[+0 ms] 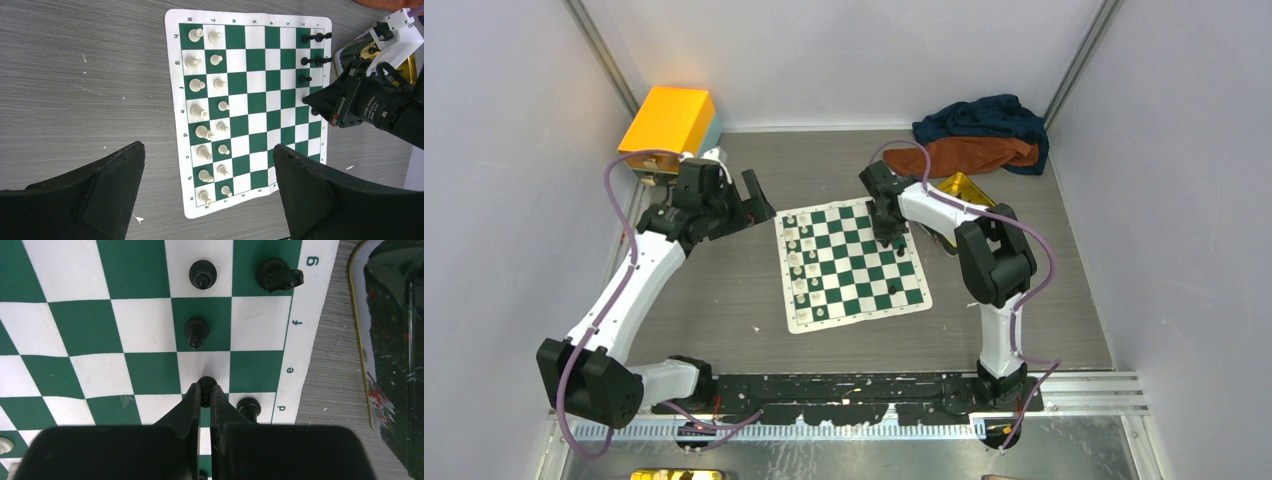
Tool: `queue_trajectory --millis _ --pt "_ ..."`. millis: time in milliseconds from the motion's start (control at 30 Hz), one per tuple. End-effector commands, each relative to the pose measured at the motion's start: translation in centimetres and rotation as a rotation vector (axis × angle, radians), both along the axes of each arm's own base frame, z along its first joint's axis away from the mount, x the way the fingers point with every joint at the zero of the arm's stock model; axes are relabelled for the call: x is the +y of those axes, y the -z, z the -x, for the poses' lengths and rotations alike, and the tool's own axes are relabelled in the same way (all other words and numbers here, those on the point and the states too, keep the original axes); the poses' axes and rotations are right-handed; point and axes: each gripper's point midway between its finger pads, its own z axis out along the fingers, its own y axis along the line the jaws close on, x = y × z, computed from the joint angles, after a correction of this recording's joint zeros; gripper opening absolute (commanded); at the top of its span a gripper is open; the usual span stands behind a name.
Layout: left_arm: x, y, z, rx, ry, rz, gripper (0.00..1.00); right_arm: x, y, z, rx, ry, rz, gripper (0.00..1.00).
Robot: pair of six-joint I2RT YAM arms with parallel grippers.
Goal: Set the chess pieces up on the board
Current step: Place the chess piece on the chessboard.
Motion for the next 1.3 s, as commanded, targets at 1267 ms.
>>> queue_trajectory --millis 1267 --pt "-0.6 -0.9 -1.4 -0.04 0.003 0.02 1.0 0.5 -1.4 -1.6 -0.053 0.017 -0.057 0.33"
